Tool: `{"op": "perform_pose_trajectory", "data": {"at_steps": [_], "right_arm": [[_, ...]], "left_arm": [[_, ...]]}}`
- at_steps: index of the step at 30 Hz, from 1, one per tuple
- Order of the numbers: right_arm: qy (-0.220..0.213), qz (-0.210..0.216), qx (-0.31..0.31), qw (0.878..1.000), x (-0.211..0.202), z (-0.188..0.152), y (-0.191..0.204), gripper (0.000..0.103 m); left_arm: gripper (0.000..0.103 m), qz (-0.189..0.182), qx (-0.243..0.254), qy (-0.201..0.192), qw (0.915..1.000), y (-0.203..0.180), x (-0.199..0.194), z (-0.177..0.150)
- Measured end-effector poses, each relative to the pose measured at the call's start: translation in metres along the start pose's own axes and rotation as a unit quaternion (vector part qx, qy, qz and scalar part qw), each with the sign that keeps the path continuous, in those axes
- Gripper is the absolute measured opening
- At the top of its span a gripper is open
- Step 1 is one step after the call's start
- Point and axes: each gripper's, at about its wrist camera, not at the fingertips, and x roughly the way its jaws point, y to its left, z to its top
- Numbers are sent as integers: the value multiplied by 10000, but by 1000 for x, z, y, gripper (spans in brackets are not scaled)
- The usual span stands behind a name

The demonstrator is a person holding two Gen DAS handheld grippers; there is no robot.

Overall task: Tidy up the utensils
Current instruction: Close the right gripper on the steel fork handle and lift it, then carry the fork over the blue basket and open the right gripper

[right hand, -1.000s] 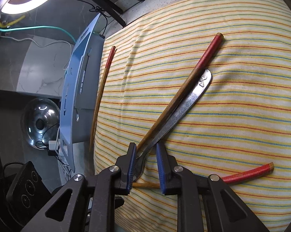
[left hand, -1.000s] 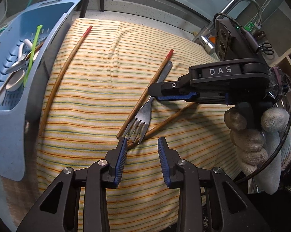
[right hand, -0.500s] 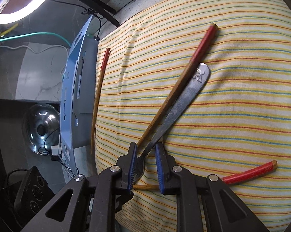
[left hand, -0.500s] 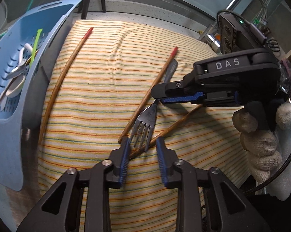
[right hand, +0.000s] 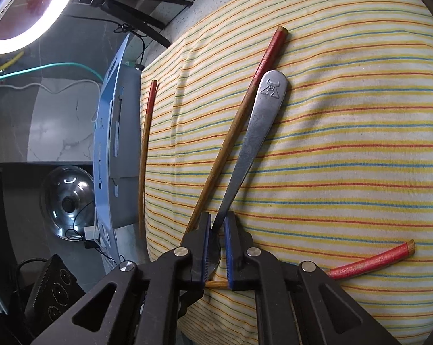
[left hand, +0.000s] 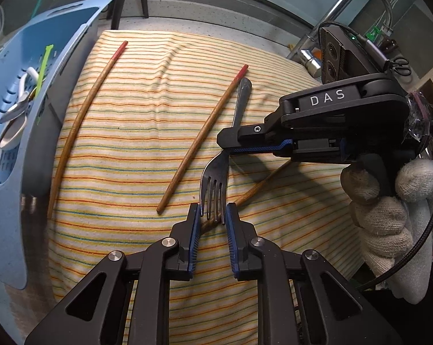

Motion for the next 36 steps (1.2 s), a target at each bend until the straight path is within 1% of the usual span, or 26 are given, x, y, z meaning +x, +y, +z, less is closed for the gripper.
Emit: {"op": "perform_pose_trajectory", "data": {"at_steps": [8,13,17,24,28,36], "right_arm": [[-102,252,197,9994,-18,-6,1,7],[-194,346,78,9992,-28,-3,21,6],[-241,383,-88,9989,-29,1,44,5],[-273,563,-355,9974,-15,12,87,5],[-266,642,-550,9961,1,16,114,5],[-111,659,-798,9946,41,21,154,5]], "left_arm": [[16,-171,74,-147,9997,-3,-16,-2],[16,-198,83,-311,9993,3,-31,2],[16,-146,69,-462,9988,13,-45,7],[16,-1,-5,-754,9971,37,-75,13],[16,113,-103,-891,9959,59,-88,17],[16,253,-366,-963,9944,100,-101,9]]}}
